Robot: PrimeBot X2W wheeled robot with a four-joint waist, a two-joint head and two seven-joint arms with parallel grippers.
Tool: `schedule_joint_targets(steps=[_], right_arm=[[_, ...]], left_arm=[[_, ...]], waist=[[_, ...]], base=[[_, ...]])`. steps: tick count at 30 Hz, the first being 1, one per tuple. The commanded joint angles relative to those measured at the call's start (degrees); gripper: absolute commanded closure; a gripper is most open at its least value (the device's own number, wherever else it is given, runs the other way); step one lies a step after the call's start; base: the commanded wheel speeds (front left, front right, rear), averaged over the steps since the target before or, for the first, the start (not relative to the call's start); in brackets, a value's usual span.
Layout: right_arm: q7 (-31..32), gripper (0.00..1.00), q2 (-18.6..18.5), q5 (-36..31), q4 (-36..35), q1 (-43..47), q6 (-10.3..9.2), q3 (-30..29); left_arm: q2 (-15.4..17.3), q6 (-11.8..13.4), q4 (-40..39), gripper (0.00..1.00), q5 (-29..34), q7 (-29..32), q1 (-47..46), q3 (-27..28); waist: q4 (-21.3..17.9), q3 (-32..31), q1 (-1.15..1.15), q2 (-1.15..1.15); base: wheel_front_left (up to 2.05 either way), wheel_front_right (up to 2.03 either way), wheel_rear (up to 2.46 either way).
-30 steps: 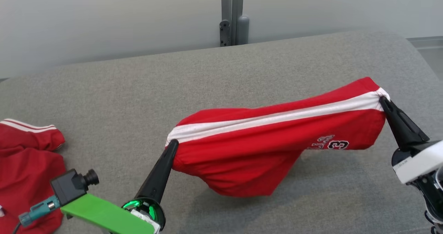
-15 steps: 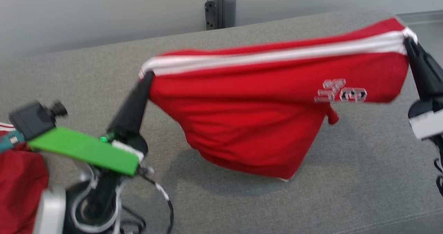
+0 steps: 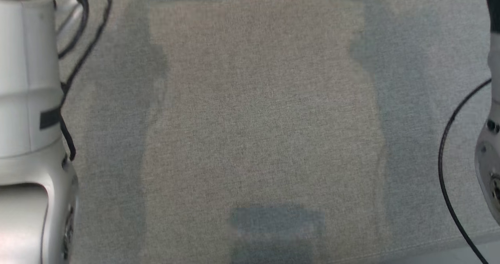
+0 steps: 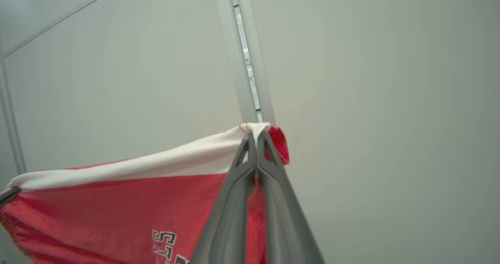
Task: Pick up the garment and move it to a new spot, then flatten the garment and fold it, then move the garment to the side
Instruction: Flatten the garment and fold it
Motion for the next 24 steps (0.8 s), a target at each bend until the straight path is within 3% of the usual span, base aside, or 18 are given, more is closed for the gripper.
schedule_joint_targets(steps=[1,6,11,15,18,24], right_arm=[[-2.9,1.0,0.59,-0.95,2.42,-3.03,-0.06,-0.34],[-8.75,1.0,2.54,-1.53,11.49,-6.49,-0.02,4.26],[-9.8,1.0,0.92,3.19,11.47,1.83,-0.03,10.78],[-9.73,1.0,-2.4,5.97,5.11,11.15,-0.02,13.56],[-9.74,1.0,-5.34,7.69,-0.62,18.13,-0.02,13.14],[-9.75,1.0,-9.67,9.43,-9.33,29.8,-0.02,10.2]], left_arm=[[-0.41,-1.34,2.97,1.0,0.61,-2.41,-2.88,0.58],[-0.08,-8.53,14.56,1.0,2.66,-14.05,-5.1,0.15],[-1.56,-10.85,23.58,1.0,0.99,-19.86,3.33,-2.44],[-2.93,-10.95,20.38,1.0,-3.7,-21.03,12.45,-6.92],[-2.18,-10.94,14.93,1.0,-6.22,-21.07,19.42,-10.75],[-0.43,-10.84,3.09,1.0,-7.07,-21.09,31.98,-9.57]], waist=[[-0.1,7.91,-0.02,0.0],[-0.06,11.12,-0.02,0.0],[1.06,12.08,-0.02,0.0],[2.11,12.67,-0.02,0.0],[3.06,11.47,-0.02,0.0],[4.27,7.61,-0.02,0.0]], base=[[0.0,0.0,0.0],[0.0,0.0,0.0],[0.0,0.0,0.0],[0.0,0.0,0.0],[0.0,0.0,0.0],[0.0,0.0,0.0]])
